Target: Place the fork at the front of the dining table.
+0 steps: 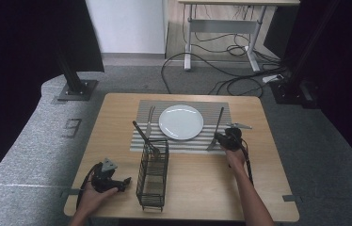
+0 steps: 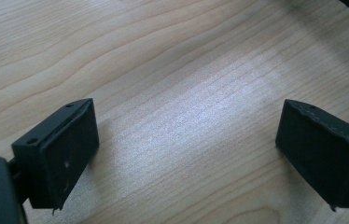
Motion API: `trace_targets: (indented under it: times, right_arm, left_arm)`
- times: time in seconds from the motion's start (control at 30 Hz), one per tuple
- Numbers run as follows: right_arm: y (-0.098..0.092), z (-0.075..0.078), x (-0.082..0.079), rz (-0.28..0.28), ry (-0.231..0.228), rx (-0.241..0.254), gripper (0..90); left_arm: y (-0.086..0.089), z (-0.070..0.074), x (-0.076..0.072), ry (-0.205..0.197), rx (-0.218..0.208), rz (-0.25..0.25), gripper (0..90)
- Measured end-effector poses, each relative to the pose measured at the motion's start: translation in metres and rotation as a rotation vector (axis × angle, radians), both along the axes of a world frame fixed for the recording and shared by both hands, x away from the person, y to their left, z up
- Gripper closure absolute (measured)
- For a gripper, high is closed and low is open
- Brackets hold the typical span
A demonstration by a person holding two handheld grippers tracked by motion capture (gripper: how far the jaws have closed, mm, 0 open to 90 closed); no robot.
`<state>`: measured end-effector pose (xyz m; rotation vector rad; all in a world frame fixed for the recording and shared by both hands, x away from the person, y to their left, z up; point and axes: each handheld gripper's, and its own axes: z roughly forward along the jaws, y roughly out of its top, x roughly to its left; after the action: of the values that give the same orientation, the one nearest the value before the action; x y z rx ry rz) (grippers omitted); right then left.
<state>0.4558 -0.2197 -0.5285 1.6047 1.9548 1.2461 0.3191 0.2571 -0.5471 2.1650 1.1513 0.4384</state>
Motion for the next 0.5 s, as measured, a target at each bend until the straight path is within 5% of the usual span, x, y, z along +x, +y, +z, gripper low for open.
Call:
trace_targets:
  times: [0.5]
  right_arm:
    - [-0.008, -0.013, 0.009, -0.037, 0.070, 0.066, 82.8]
  left_arm:
    - [0.000, 0.000, 0.000, 0.000, 0.000, 0.000, 5.7]
